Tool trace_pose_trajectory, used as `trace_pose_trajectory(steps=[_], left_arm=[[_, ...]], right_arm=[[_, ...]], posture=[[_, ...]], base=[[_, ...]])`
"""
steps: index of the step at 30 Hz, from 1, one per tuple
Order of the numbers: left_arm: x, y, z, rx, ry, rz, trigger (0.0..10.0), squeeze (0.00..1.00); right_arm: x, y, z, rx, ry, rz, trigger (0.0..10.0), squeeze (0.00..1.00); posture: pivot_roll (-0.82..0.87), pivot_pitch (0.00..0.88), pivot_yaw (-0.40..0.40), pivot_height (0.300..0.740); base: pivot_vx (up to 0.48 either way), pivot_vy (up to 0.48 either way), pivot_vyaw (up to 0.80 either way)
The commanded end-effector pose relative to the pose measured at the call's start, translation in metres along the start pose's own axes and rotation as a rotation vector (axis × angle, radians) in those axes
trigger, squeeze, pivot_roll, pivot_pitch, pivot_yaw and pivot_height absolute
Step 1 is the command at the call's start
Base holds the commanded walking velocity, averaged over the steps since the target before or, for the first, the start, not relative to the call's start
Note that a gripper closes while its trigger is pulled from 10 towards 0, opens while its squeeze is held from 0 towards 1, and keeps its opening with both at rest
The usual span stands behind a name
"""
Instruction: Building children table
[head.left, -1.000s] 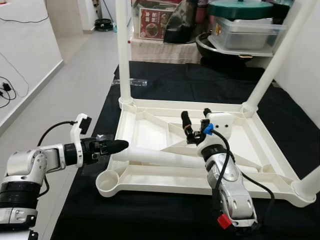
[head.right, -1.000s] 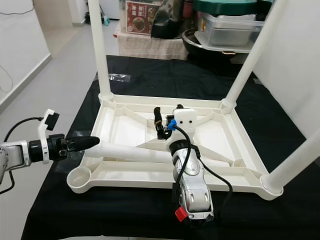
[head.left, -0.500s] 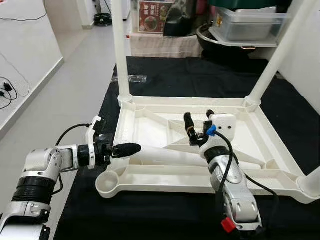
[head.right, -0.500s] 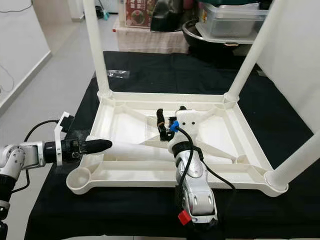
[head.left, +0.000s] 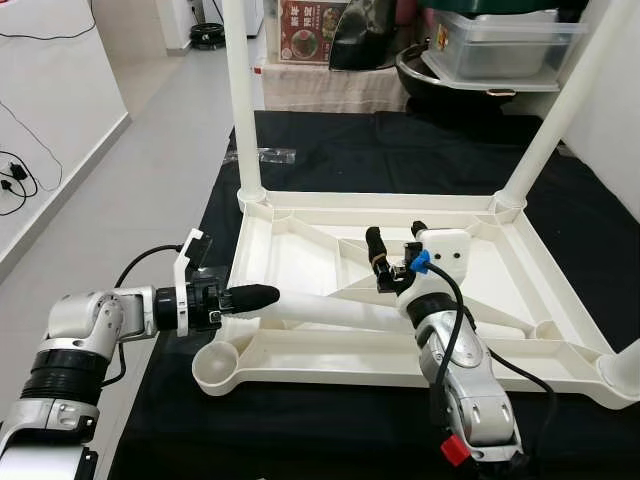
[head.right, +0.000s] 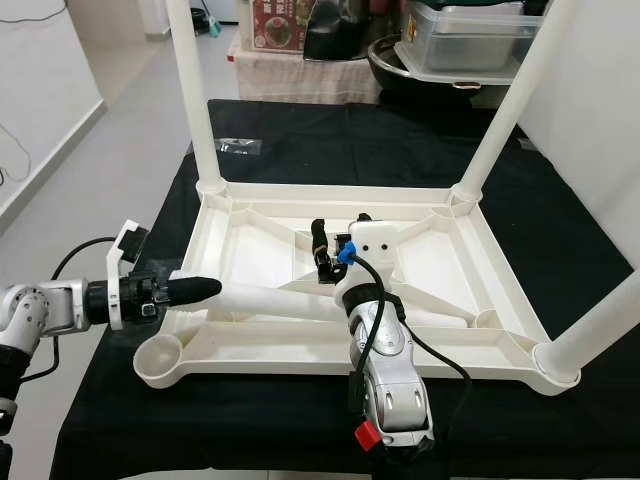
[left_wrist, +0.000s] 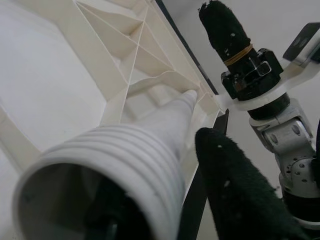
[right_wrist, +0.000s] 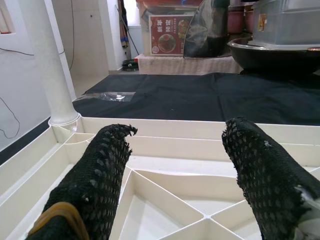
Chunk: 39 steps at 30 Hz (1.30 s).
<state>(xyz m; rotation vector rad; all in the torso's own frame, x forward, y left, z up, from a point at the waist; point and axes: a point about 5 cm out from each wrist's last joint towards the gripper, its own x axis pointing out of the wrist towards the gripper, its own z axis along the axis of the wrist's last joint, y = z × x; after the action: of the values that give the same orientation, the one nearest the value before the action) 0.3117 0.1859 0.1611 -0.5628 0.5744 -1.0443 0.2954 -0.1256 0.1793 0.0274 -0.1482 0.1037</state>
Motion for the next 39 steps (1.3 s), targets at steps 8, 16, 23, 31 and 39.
trace_pose_trajectory(steps=[8, 16, 23, 31, 39], left_arm=[[-0.014, -0.004, -0.004, -0.024, -0.035, -0.028, 0.0, 0.00], [-0.029, -0.012, -0.008, 0.004, -0.084, -0.022, 0.0, 0.00], [-0.043, -0.025, -0.008, 0.038, -0.137, -0.016, 0.0, 0.00], [-0.061, -0.033, -0.011, 0.079, -0.179, 0.038, 0.0, 0.00], [-0.068, -0.036, -0.014, 0.121, -0.346, 0.109, 0.0, 0.00]], right_arm=[[0.011, -0.004, 0.020, 0.048, -0.055, -0.016, 10.0, 0.00], [0.033, -0.018, 0.068, 0.108, -0.210, -0.038, 10.0, 0.00], [0.038, -0.019, 0.076, 0.219, -0.222, -0.009, 10.0, 0.00], [0.041, -0.020, 0.074, 0.286, -0.212, 0.010, 10.0, 0.00], [0.042, -0.027, 0.068, 0.698, -0.161, 0.104, 10.0, 0.00]], posture=[[0.09, 0.068, -0.041, 0.740], [0.10, 0.049, -0.052, 0.740], [0.10, 0.031, -0.058, 0.740], [0.12, 0.002, -0.071, 0.740], [0.11, 0.000, -0.088, 0.740]], base=[[0.000, 0.000, 0.00], [0.000, 0.000, 0.00], [0.000, 0.000, 0.00], [0.000, 0.000, 0.00], [0.000, 0.000, 0.00]])
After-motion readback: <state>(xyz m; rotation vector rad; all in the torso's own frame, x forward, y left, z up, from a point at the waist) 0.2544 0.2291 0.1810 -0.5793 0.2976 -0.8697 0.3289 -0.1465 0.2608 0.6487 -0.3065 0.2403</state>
